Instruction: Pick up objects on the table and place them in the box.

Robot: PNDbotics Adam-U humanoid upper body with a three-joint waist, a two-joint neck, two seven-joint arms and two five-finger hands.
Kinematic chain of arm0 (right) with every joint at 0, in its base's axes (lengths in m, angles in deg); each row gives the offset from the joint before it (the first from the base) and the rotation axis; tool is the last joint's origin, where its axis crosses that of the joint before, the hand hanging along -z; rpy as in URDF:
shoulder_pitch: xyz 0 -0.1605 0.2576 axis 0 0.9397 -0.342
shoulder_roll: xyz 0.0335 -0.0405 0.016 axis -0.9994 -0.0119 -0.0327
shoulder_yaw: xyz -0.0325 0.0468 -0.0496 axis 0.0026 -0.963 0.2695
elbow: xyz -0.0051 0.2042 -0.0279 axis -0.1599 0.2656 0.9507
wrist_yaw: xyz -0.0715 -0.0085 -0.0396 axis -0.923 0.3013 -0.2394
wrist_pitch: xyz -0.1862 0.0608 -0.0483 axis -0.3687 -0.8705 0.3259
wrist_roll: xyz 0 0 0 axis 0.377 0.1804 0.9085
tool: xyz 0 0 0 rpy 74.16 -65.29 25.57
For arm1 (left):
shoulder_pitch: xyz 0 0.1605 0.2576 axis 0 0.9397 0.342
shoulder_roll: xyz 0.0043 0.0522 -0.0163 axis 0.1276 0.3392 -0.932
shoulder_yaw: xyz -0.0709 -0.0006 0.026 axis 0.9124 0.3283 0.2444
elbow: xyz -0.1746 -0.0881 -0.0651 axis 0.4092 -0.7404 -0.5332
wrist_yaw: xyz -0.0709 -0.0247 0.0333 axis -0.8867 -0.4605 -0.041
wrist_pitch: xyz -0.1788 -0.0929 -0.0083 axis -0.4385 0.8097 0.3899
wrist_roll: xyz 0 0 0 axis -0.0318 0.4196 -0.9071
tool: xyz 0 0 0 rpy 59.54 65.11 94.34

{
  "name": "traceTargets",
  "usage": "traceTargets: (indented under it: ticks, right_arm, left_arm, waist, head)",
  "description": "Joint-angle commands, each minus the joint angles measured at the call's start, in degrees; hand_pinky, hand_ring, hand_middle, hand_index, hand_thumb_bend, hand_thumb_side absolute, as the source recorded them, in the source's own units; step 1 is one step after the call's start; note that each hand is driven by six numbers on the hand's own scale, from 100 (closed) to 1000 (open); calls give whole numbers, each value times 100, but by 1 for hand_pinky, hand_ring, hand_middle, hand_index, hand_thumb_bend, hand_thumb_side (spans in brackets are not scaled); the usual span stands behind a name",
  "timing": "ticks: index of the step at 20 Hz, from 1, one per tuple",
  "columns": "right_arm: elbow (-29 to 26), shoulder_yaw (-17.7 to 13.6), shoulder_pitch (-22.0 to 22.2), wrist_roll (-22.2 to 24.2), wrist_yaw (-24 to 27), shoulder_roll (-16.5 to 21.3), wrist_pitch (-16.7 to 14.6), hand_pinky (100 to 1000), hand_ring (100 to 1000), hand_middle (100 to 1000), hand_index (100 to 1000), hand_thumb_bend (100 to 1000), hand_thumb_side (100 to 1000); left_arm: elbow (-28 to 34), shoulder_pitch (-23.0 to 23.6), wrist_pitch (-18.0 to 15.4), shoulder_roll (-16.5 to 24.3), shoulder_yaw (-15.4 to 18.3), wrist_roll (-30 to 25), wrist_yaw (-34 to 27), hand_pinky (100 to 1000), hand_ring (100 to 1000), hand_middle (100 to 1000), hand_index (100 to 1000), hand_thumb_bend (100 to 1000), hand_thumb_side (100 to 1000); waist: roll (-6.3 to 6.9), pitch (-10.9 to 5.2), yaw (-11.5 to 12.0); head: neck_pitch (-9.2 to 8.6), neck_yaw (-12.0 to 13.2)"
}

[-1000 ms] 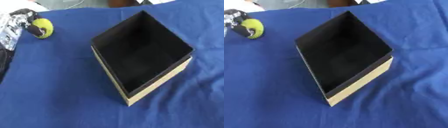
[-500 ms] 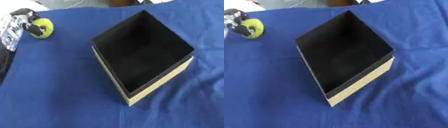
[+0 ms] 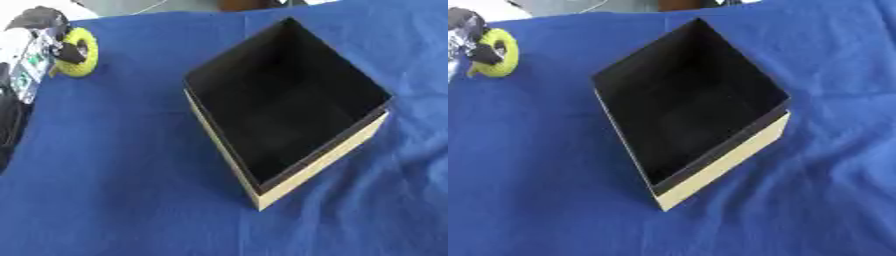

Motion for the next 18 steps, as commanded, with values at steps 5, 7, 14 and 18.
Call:
traceTargets:
  ticks: [5,7,14,18]
  right_arm:
    - [-117,-55,35,-47,45,-10,-4,867,829,696,876,100,393]
    - [-117,-57,79,-63,43,-36,-8,866,828,697,877,100,394]
    - [-117,-43,204,-145,13,-115,-26,866,826,701,875,100,375]
    - [-117,-19,279,-172,-17,-183,-31,865,825,705,873,100,363]
  left_arm:
    - [34,-61,-182,149,-28,346,104,100,380,454,534,100,227]
    - [88,-68,-226,169,-36,340,87,100,376,451,529,100,228]
    - [455,-54,-424,230,-135,309,-12,100,379,456,527,100,221]
    - [866,-80,-619,236,-264,258,-230,100,383,458,526,100,206]
  waist:
    - [-43,-235,107]
    - [-41,-304,168]
    - [-32,-580,326]
    - [-29,-775,459]
  head:
    - [123,-16]
    - [183,-36]
    - [335,-122]
    - [499,-228]
